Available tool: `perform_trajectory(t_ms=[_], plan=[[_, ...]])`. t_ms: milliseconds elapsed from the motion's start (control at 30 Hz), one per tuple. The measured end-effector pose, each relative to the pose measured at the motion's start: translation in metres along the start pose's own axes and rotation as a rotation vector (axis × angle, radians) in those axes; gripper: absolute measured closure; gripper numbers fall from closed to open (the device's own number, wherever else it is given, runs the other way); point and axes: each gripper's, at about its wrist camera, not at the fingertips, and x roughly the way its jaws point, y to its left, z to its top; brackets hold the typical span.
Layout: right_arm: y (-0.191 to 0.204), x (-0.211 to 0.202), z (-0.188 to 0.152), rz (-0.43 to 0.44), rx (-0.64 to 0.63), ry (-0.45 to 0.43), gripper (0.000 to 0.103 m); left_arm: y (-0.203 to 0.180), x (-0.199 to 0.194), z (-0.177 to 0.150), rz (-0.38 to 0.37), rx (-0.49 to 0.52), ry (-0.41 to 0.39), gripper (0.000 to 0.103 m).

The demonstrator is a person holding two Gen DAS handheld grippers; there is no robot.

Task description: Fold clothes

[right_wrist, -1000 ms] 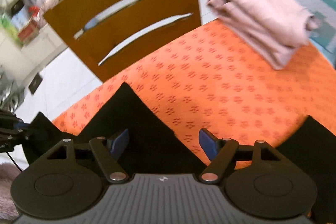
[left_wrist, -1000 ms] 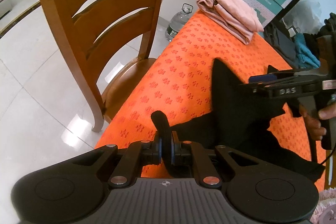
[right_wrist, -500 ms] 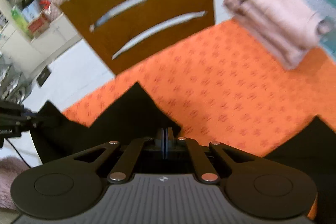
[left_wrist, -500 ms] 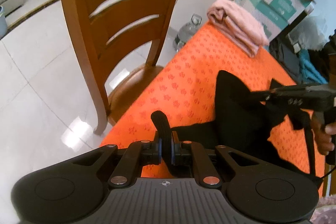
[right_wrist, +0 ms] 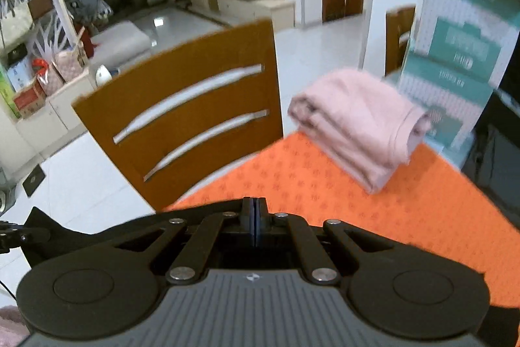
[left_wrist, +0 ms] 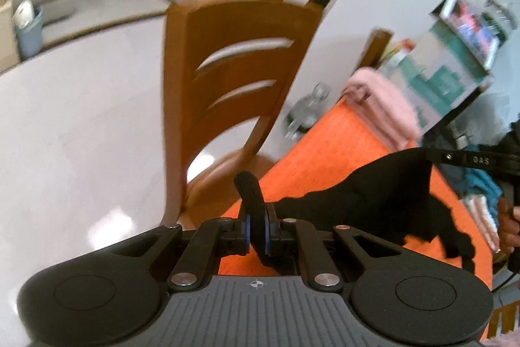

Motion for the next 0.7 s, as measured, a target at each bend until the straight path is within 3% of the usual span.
perform_trajectory(t_ms=[233, 433, 533, 700], plan=[[0.004, 0.029, -0.022, -0.031, -0.055, 0.17, 0.101, 0.013, 0.015, -0.011, 0.025, -0.021, 0.134, 0.093], [0.001, 0.033, -0.057, 0.0, -0.104, 0.343, 0.101, 0.014, 0.018, -0.021, 0.021, -0.013, 0.183, 0.093], [0.001, 0.027, -0.062, 0.005, -0.127, 0.36, 0.101, 0.014, 0.021, -0.023, 0.022, -0.016, 0.196, 0.092], [-0.002, 0.006, -0.037, -0.028, -0.107, 0.257, 0.096, 0.016, 0.025, -0.024, 0.022, -0.028, 0.215, 0.092]])
